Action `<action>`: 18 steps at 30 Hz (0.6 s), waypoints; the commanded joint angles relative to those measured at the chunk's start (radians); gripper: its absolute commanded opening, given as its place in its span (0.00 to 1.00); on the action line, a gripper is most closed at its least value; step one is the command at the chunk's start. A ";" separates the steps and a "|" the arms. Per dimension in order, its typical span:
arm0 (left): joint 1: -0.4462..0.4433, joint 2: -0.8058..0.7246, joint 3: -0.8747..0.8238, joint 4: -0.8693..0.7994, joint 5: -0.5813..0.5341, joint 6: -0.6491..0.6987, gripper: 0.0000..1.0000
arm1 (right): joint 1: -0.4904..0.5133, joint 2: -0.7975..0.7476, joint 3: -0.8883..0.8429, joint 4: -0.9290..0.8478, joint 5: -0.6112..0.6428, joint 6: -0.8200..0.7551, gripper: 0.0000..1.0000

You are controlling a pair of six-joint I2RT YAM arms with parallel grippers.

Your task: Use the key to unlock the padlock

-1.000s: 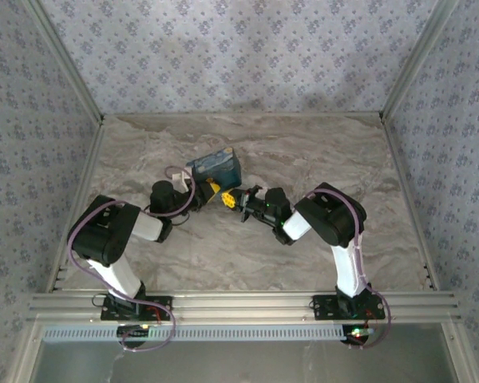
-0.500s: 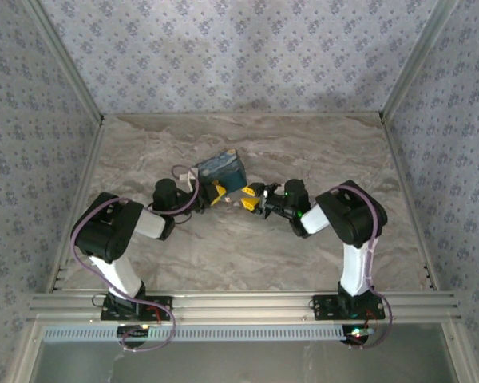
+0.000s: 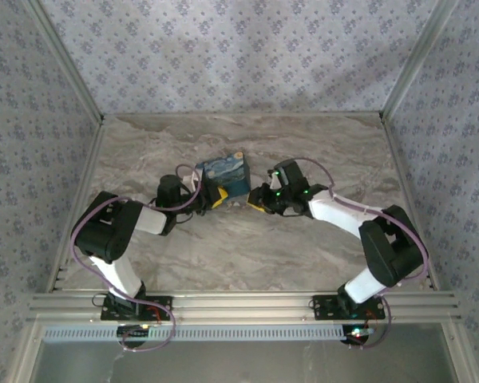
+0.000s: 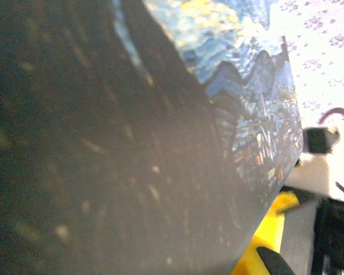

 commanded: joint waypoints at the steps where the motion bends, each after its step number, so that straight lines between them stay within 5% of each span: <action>1: -0.006 -0.050 0.039 -0.046 0.015 0.027 0.00 | 0.088 -0.028 0.065 -0.177 0.151 -0.291 0.30; 7: -0.010 -0.065 0.065 -0.093 0.023 0.040 0.00 | 0.191 -0.007 0.125 -0.154 0.301 -0.462 0.35; 18: -0.010 -0.055 0.069 -0.055 0.040 -0.005 0.00 | 0.239 0.090 0.214 -0.102 0.384 -0.569 0.46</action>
